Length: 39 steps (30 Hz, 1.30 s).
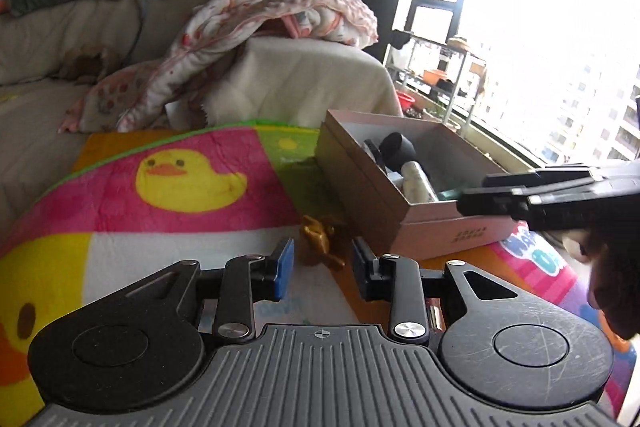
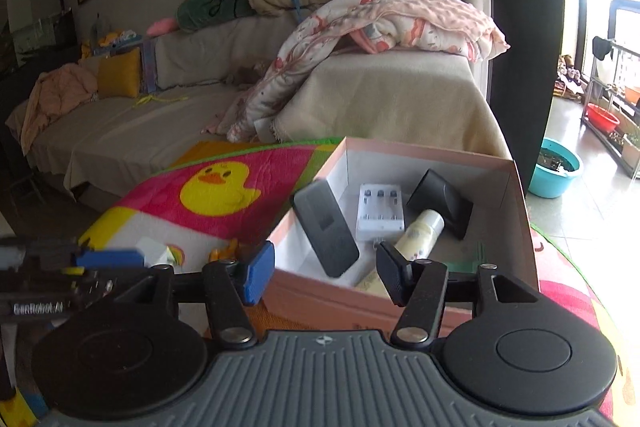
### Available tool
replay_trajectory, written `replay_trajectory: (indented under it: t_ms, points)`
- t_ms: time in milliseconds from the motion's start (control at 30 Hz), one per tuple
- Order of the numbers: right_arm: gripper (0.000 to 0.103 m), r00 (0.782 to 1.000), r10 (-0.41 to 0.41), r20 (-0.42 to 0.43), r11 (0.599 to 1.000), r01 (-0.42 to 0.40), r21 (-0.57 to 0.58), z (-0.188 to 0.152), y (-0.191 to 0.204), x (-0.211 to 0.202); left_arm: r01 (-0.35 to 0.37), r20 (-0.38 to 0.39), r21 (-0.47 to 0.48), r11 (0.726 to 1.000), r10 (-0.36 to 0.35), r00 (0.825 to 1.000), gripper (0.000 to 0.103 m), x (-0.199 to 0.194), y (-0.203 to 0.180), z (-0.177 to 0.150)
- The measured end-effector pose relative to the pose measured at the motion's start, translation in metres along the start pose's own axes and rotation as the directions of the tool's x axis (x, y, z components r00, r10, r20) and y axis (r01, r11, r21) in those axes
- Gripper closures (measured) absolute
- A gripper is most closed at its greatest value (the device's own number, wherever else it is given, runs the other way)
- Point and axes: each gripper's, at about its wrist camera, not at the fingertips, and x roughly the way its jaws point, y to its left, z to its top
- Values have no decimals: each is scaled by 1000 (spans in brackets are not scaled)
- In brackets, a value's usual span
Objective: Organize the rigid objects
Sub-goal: 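Carry the bear with the left tool while the right tool drops the remote into the pink box, then pass the bear figure from the left tool into the right tool's fingers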
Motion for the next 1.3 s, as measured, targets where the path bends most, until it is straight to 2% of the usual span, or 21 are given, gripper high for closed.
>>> replay_trajectory:
  t_ms: [67,167,200,300,467,567,633,733,833,967,1000,1067,1100,1133,1233,1300]
  points:
    - [45,1000,-13,-25,999,12,-43,-18,5,-4,0,-22,51,999,1,1000,68,18,-5,9]
    - [45,998,-42,-53,996,38,-81,-45,7,-14,37,-89,101,994,-28,996,68,48,-10,19]
    - [45,997,-49,-59,996,45,-81,-53,6,-18,39,-116,107,993,-27,993,68,57,-10,20]
    - [45,996,-52,-72,998,49,-45,-69,-4,-30,10,-132,151,988,10,991,67,74,-14,21]
    - [44,996,-53,-74,999,53,0,-76,-17,-38,-25,-181,120,992,46,982,63,87,-12,20]
    - [44,999,-39,-16,999,39,-11,-58,-16,-37,-16,-201,107,994,37,979,64,88,-12,12]
    - [43,1000,0,26,1000,0,0,-34,-14,-28,-13,-185,98,995,32,982,68,84,-10,7]
    - [42,998,46,45,998,-48,44,4,-11,-1,9,-178,60,998,2,984,68,75,-7,2]
    - [42,996,82,33,989,-85,124,34,-10,35,21,-171,53,998,-12,985,68,65,-9,-4]
    - [45,986,154,-56,972,-142,187,51,-8,81,41,-164,43,998,-33,986,68,57,-10,-10]
    - [47,987,144,-76,975,-128,184,51,-7,89,45,-163,39,998,-38,986,68,56,-10,-10]
    - [57,993,76,-90,986,-61,155,48,-8,94,50,-157,31,998,-45,987,68,54,-9,-12]
    - [56,996,44,-72,989,-33,143,47,-11,91,51,-153,27,998,-47,987,68,54,-8,-13]
    - [57,997,57,-54,988,-49,148,45,-17,86,51,-149,24,998,-47,988,68,53,-8,-14]
    - [58,998,-69,-15,984,70,166,38,-36,67,48,-142,15,999,-45,989,68,52,-8,-15]
    - [58,993,-113,-15,978,114,173,31,-50,57,50,-133,5,999,-48,990,69,51,-8,-15]
